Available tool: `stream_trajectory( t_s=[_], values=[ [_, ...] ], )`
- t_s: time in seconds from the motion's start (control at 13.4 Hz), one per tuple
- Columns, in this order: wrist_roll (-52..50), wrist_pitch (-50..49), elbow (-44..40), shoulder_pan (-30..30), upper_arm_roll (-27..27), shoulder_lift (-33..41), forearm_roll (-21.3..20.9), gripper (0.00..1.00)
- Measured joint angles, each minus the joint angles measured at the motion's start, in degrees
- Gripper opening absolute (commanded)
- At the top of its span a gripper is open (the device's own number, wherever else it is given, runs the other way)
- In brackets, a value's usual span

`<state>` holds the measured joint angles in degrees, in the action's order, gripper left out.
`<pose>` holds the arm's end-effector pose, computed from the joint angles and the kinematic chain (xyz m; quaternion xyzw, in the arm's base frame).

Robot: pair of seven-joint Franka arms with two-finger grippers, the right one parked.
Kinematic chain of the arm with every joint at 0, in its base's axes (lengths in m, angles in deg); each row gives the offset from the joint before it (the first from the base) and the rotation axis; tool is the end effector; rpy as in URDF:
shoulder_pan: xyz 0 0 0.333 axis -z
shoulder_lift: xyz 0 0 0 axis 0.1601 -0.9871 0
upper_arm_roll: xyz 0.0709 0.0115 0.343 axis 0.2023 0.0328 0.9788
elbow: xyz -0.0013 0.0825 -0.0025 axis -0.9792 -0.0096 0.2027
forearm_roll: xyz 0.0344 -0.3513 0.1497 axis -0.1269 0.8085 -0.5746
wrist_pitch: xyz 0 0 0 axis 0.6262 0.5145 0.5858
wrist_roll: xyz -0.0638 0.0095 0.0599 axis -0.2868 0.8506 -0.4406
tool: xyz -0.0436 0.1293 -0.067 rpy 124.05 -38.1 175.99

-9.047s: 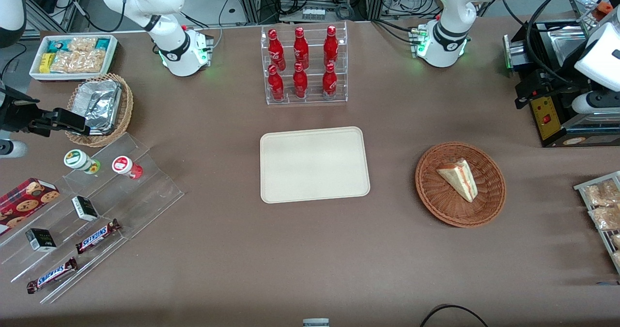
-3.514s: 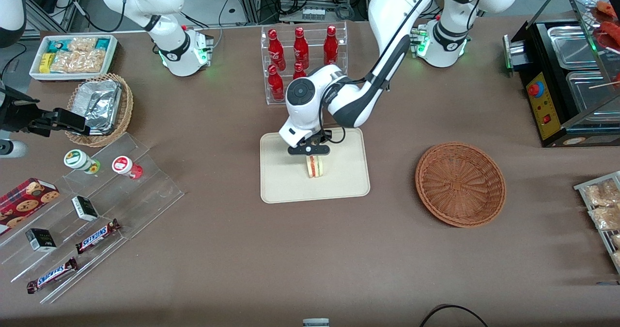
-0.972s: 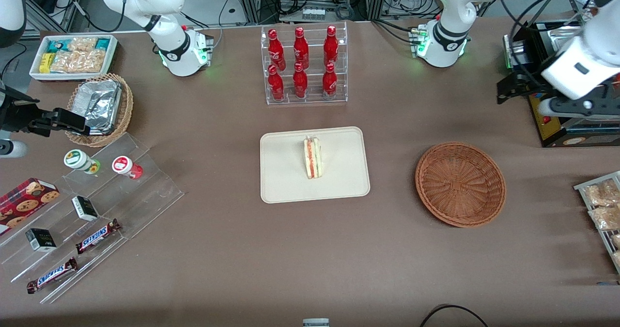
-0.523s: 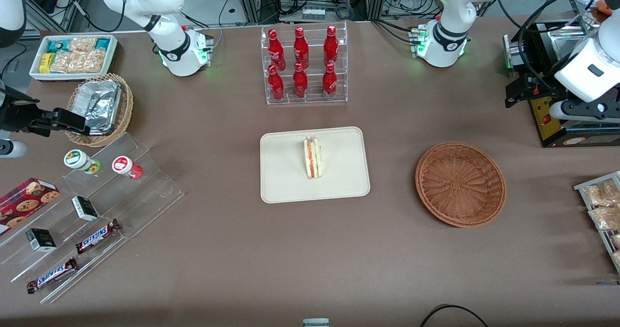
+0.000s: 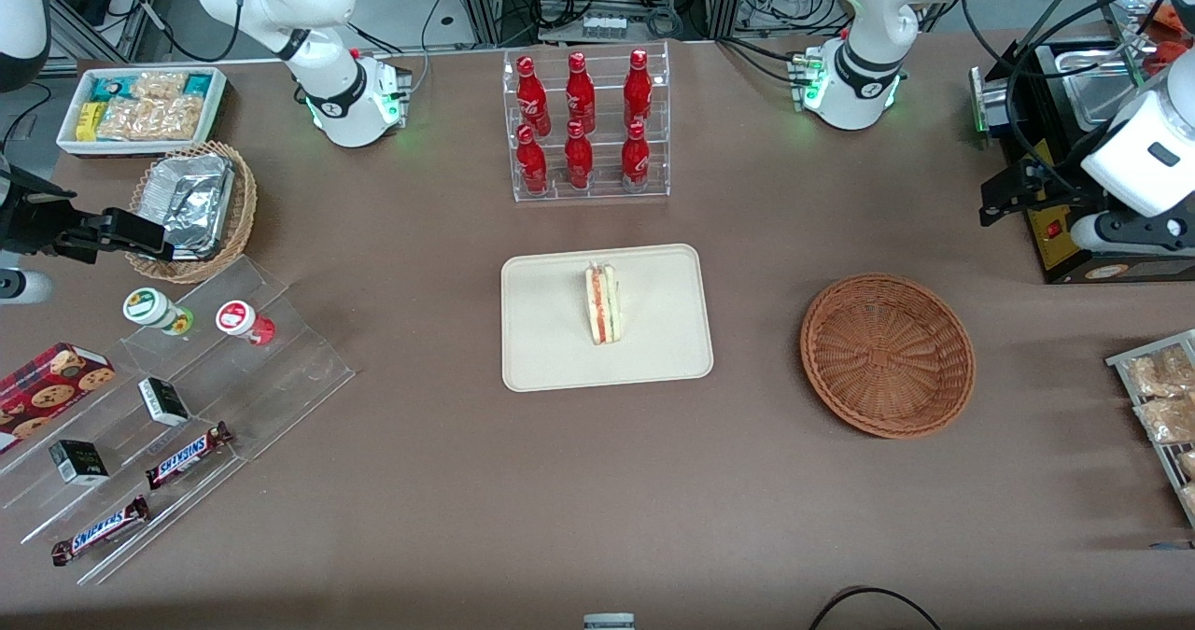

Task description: Place sandwich from basket to tray

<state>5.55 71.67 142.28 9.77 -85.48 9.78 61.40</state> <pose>0.5407 -0.0457 0.6142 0.9984 -0.0375 -0.0407 0.0114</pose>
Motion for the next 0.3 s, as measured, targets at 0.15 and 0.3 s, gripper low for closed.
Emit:
stream_trajectory(
  t_s=[0.15, 0.3],
  values=[
    [0.19, 0.16, -0.59, -0.16, 0.08, -0.59, -0.98, 1.0],
    [0.76, 0.18, -1.52, -0.61, 0.12, -0.61, -1.36, 1.0]
  ],
)
